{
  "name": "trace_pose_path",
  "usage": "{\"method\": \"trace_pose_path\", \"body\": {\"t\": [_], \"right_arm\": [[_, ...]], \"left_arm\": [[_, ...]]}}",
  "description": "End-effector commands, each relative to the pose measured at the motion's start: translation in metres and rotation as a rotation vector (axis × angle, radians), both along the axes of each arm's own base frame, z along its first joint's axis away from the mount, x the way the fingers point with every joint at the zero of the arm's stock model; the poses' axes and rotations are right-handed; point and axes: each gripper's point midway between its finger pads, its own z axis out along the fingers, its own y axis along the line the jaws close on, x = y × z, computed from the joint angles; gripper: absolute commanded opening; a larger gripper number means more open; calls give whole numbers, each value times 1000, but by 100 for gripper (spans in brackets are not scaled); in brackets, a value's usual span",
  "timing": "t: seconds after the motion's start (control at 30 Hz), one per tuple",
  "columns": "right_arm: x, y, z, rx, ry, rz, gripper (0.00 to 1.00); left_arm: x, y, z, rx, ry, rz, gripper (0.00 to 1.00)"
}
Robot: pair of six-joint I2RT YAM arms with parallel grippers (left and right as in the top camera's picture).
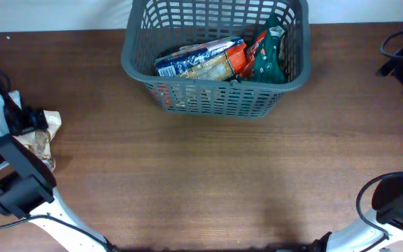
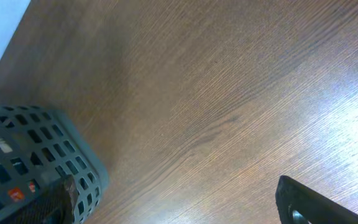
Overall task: Pack container
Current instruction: 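Return the left gripper to the tan pouch and grasp it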
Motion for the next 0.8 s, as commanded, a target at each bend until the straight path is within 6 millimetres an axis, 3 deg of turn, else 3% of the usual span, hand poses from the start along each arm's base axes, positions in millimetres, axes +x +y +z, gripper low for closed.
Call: {"method": "trace_pose_path", "body": {"t": [0.0, 0.17, 0.3, 0.37, 0.5, 0.67, 0.77], "right_arm": [[1, 2, -1, 2, 1, 8, 99], [1, 2, -1, 2, 1, 8, 99], [1, 2, -1, 2, 1, 8, 99], [1, 2, -1, 2, 1, 8, 99], [1, 2, -1, 2, 1, 8, 99], [1, 2, -1, 2, 1, 8, 99], [1, 2, -1, 2, 1, 8, 99]], "left_arm": [[-9, -12, -21, -53, 24, -38, 99], [-13, -14, -48, -54, 27, -69, 99], [-13, -15, -67, -46, 18, -111, 89], [-17, -18, -75, -50, 22, -116, 70], [-16, -22, -80, -69, 9, -117, 2], [44, -50, -27, -259, -239, -154, 2], [83, -62, 38, -281, -375, -214, 2]]}}
